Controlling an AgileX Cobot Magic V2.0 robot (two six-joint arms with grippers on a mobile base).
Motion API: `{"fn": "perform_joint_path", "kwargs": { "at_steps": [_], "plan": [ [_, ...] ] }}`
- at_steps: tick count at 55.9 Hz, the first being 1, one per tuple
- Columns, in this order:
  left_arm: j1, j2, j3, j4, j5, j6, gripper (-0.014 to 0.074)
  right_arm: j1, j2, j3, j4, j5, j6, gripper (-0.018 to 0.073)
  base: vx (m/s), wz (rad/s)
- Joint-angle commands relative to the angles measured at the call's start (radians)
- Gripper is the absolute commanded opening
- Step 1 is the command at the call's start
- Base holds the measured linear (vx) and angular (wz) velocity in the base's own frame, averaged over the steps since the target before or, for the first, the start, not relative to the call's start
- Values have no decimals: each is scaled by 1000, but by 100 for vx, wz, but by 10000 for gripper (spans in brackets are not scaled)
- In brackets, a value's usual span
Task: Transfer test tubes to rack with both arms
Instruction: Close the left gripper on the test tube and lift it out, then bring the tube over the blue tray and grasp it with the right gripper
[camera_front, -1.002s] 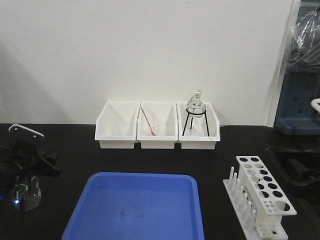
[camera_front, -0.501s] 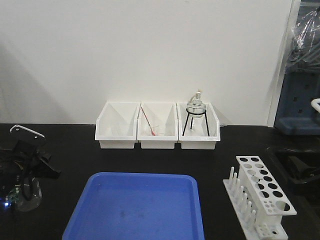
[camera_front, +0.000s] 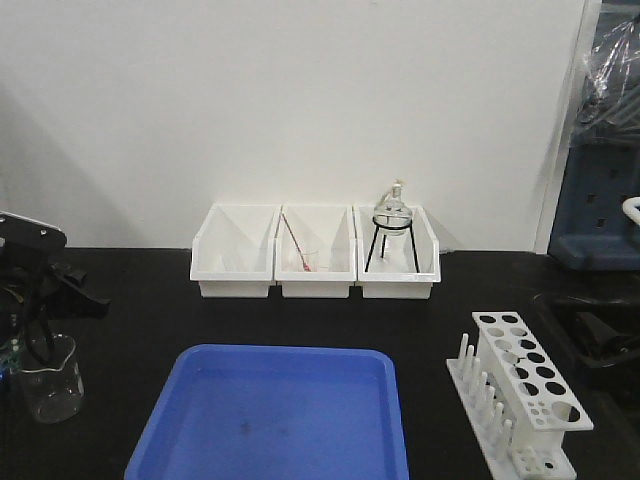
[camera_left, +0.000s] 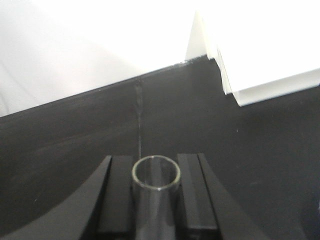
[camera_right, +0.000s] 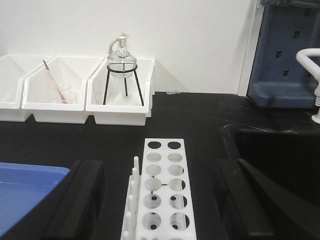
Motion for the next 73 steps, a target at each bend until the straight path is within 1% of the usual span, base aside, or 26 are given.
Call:
{"fn": "perform_joint_path", "kwargs": {
  "at_steps": [1,8,14,16,20,25,28,31,34,36,40,44,47,52,55,60,64,67,70,72,73],
  "plan": [
    [-5,-86,-33,-50,-47,-11,-9,-5,-19,-38,-4,-94,-5,508,0,0],
    [-5,-138,-33,-139,-56,-9,-9,-5,-19,-38,-4,-95,-5,503,0,0],
    [-5,-189,-33,-141,-57,-11,-9,-5,-19,-38,-4,-95,-5,503,0,0],
    [-5,-209,-33,-153,-57,-20,-9,-5,-19,-38,-4,-95,-5,503,0,0],
    [-5,-249,-33,-199,-63,-66,-8,-5,-19,-38,-4,-99,-5,503,0,0],
    [-5,-294,-33,-265,-66,-165,-8,-5,-19,-38,-4,-141,-5,503,0,0],
    [-9,-315,-33,-272,-56,-229,-8,-5,-19,-38,-3,-192,0,503,0,0],
    [-17,-326,-33,-267,-50,-270,-8,-5,-19,-38,-3,-224,3,503,0,0],
    [-35,-338,-33,-266,-43,-315,-8,-1,-19,-43,-13,-224,3,501,0,0],
    [-50,-343,-33,-267,-37,-339,-8,6,-19,-54,-29,-192,7,501,0,0],
    [-92,-345,-33,-267,-19,-375,-8,43,-14,-101,-80,-52,27,500,0,0],
    [-136,-345,-33,-267,-1,-376,-8,104,1,-164,-127,91,44,500,0,0],
    [-188,-342,-33,-267,8,-376,-8,156,24,-225,-157,186,44,500,0,0],
    [-247,-341,-33,-268,-1,-378,-8,218,66,-312,-162,285,44,500,0,0],
    [-285,-341,-33,-272,-7,-406,-8,262,101,-378,-151,347,42,500,0,0],
    [-336,-341,-33,-275,2,-471,-8,329,161,-483,-97,429,2,500,0,0],
    [-368,-341,-33,-274,11,-481,-8,372,215,-564,-19,492,-102,500,0,0],
    [-388,-341,-33,-268,12,-481,-8,396,259,-633,86,551,-204,500,0,0],
    [-405,-341,-33,-267,12,-481,-8,403,307,-706,229,638,-354,500,0,0],
    [-415,-341,-33,-267,16,-481,-8,403,341,-752,358,704,-473,500,0,0],
    [-417,-341,-33,-267,18,-481,-8,400,352,-777,402,723,-512,500,0,0]
  ]
}}
